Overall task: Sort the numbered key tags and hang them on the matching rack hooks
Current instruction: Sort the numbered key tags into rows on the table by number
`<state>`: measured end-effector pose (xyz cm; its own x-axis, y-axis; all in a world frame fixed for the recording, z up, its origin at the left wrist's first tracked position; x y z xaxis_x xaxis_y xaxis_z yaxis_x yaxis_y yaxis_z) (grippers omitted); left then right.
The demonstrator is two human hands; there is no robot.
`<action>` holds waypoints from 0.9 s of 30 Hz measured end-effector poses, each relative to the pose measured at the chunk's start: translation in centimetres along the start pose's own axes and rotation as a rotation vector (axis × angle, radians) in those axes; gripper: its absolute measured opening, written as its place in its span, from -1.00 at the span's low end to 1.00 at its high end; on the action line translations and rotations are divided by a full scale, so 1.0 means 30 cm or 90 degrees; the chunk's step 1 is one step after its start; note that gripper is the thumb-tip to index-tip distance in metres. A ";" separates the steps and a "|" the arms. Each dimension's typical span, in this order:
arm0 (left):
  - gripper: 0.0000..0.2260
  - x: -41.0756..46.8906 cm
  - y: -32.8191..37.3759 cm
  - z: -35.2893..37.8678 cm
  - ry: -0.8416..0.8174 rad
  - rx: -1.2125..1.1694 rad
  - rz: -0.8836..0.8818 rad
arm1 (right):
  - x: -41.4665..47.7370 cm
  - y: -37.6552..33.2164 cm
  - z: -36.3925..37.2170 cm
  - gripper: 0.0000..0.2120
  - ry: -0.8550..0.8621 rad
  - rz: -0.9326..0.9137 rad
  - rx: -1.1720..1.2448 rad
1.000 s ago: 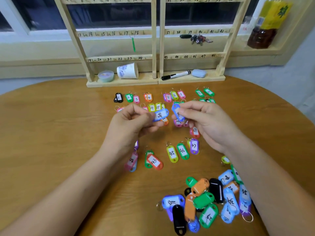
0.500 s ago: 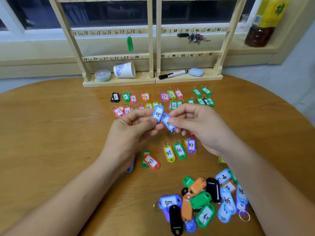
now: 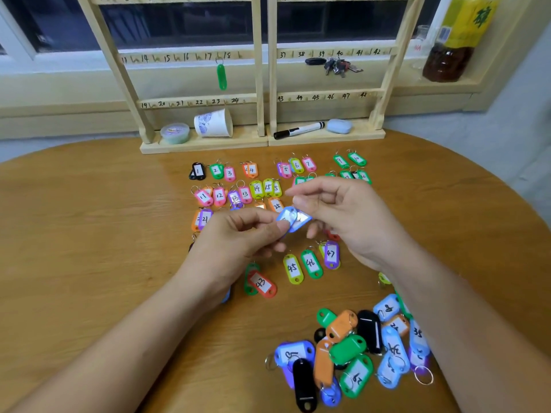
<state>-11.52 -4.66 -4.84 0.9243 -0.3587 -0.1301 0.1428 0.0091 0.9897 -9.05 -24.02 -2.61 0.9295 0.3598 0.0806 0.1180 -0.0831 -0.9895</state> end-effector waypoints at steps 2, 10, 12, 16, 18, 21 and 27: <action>-0.94 0.000 -0.003 0.004 -0.002 -0.015 -0.005 | 0.001 -0.002 0.007 -0.83 0.013 -0.002 0.021; -0.86 -0.002 0.015 -0.006 0.051 -0.087 0.027 | -0.007 -0.022 0.022 -0.79 0.017 0.010 0.109; -0.77 -0.006 0.020 -0.007 0.057 -0.104 0.036 | -0.009 -0.016 0.025 -0.75 0.025 0.017 0.048; -0.64 -0.008 0.017 -0.007 0.041 -0.088 0.042 | -0.005 -0.001 0.050 -0.78 0.000 0.008 -0.016; -0.63 -0.009 0.018 -0.009 0.035 -0.065 0.040 | -0.005 0.002 0.056 -0.84 0.004 -0.001 -0.017; -0.67 -0.011 0.025 -0.007 0.011 0.007 0.025 | -0.003 0.006 0.058 -0.88 0.002 -0.011 -0.031; -0.80 -0.020 0.063 0.000 -0.040 0.170 0.026 | -0.005 0.006 0.065 -0.94 -0.052 0.006 -0.045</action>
<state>-11.82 -4.42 -2.89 0.9026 -0.4200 -0.0939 0.0001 -0.2181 0.9759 -9.86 -22.27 -3.04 0.8993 0.4335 0.0580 0.1364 -0.1519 -0.9789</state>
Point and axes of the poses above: each hand's wrist, its own x-axis towards the middle knuckle, its own z-axis out of the palm, y = z × x, the point moved 5 cm from there along x, towards the middle knuckle, and after that the axes turned 10 degrees about -y, right-handed, at the moved point
